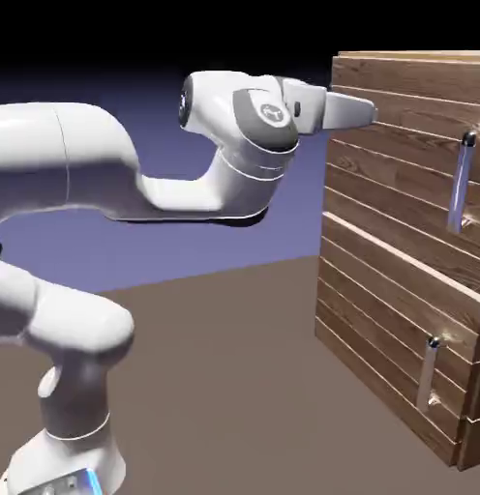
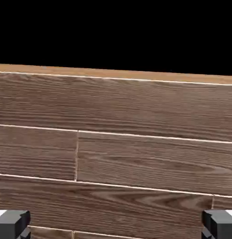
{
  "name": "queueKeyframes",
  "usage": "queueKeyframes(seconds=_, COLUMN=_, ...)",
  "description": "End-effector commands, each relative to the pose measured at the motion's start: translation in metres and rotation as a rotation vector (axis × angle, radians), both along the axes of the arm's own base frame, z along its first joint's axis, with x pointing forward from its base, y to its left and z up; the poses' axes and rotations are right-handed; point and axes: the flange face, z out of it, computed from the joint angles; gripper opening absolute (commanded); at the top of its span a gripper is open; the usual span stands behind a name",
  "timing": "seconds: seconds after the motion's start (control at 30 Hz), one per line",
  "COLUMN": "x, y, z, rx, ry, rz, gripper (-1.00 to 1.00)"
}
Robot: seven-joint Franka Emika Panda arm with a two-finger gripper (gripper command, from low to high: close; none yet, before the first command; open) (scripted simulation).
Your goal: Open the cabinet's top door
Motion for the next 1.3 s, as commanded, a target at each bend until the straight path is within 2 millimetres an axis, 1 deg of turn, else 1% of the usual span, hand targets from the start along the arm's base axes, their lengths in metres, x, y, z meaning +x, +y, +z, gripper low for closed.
queueKeyframes(seconds=0.0, x=0.002, y=-0.006, z=-0.002, rx=0.004, ry=-0.009, rz=-0.002, gripper=0.0)
queueKeyframes(seconds=0.17, x=0.016, y=-0.036, z=-0.017, rx=0.024, ry=-0.047, rz=-0.015, gripper=0.0)
queueKeyframes(seconds=0.3, x=0.03, y=-0.059, z=-0.037, rx=0.037, ry=-0.067, rz=-0.026, gripper=0.0)
queueKeyframes(seconds=0.43, x=0.048, y=-0.081, z=-0.062, rx=0.048, ry=-0.077, rz=-0.036, gripper=0.0)
queueKeyframes(seconds=0.6, x=0.072, y=-0.106, z=-0.103, rx=0.057, ry=-0.077, rz=-0.047, gripper=0.0)
queueKeyframes(seconds=0.67, x=0.075, y=-0.108, z=-0.107, rx=0.057, ry=-0.077, rz=-0.048, gripper=0.0)
queueKeyframes(seconds=0.83, x=0.125, y=-0.106, z=-0.107, rx=0.057, ry=-0.077, rz=-0.048, gripper=0.0)
queueKeyframes(seconds=0.87, x=0.125, y=-0.106, z=-0.107, rx=0.057, ry=-0.077, rz=-0.048, gripper=-1.0)
queueKeyframes(seconds=0.9, x=0.125, y=-0.106, z=-0.107, rx=0.057, ry=-0.077, rz=-0.048, gripper=-1.0)
queueKeyframes(seconds=1.1, x=0.078, y=-0.09, z=-0.107, rx=0.053, ry=-0.08, rz=-0.156, gripper=-1.0)
queueKeyframes(seconds=1.27, x=0.036, y=-0.07, z=-0.107, rx=0.049, ry=-0.082, rz=-0.256, gripper=-1.0)
